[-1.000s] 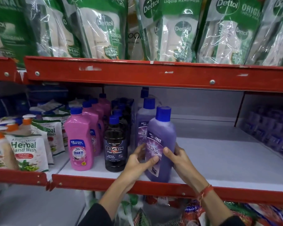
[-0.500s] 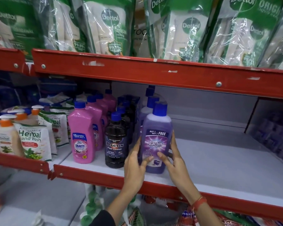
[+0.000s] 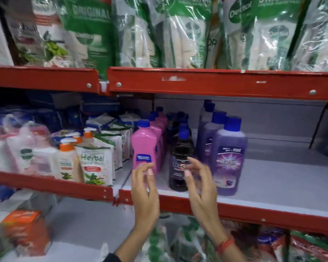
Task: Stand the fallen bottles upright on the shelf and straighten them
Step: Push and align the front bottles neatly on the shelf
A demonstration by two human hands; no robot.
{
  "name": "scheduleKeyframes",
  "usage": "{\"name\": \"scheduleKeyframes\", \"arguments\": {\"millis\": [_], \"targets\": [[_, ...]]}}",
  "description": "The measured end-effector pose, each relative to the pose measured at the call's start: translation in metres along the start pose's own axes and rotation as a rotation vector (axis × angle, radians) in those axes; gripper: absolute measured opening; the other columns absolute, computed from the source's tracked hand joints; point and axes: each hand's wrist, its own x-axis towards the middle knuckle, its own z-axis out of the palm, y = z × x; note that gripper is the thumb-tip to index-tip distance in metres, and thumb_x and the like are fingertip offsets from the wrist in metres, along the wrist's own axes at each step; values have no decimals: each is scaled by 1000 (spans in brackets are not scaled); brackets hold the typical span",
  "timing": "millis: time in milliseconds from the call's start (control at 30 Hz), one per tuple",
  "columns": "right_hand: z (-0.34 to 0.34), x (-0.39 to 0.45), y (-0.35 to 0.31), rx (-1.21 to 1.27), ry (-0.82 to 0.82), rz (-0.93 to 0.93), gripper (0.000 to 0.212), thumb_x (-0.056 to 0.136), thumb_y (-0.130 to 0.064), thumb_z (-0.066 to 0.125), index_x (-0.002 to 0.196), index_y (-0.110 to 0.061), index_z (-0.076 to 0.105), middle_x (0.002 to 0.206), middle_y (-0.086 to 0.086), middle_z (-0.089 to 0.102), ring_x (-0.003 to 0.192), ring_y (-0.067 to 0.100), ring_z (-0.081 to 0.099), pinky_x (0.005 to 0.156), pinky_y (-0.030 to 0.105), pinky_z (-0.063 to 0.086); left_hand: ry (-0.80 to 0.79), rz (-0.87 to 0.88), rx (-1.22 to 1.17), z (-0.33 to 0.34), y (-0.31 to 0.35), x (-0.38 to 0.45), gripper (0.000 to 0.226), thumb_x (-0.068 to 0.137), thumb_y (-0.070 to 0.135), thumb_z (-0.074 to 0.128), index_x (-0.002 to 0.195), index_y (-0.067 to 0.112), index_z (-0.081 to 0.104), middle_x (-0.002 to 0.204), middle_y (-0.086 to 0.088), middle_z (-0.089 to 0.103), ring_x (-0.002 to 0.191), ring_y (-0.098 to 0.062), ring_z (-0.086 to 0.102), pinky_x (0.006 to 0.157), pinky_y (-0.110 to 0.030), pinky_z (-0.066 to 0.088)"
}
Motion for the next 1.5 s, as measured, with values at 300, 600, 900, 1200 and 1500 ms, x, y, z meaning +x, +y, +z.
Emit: {"name": "scheduleKeyframes", "arguments": {"millis": [300, 600, 900, 1200, 1500], "targets": [[103, 27, -4, 356, -354, 408, 61, 73, -89, 32, 132, -78, 19, 159, -26, 21, 146, 5, 29, 122, 48, 26, -584, -365, -283, -58, -4, 71, 59, 91, 55, -1, 147, 39, 5, 157, 14, 13, 138, -1, 21, 110, -26, 28], [85, 15, -15, 98, -394, 385, 56, 76, -88, 17, 131, -80, 8, 133, -58, 23, 112, -40, 32, 86, -9, 35, -752, -318, -251, -86, -29, 77, 63, 69, 82, 4, 129, 70, 22, 157, 12, 23, 142, -15, 30, 115, -51, 31], [74, 7, -21, 105, -443, 403, 54, 82, -83, 19, 135, -76, 11, 149, -36, 26, 137, -3, 34, 112, 31, 33, -752, -303, -208, -90, -35, 76, 76, 59, 93, 9, 130, 70, 22, 158, 5, 27, 140, -20, 35, 110, -42, 36], [70, 5, -27, 83, -458, 391, 51, 87, -75, 27, 136, -75, 11, 127, -56, 28, 116, -28, 34, 108, 27, 34, -614, -279, -180, -87, -33, 72, 89, 54, 96, 14, 137, 65, 7, 153, -8, 37, 126, -17, 52, 101, -52, 47], [6, 4, -9, -116, -7, 140, 36, 93, -64, 36, 128, -63, 46, 118, -20, 55, 112, -2, 60, 91, 13, 50, -208, 199, -142, -56, -6, 43, 42, 90, 66, 23, 125, 47, 35, 113, -3, 55, 108, -11, 56, 92, -18, 46]]}}
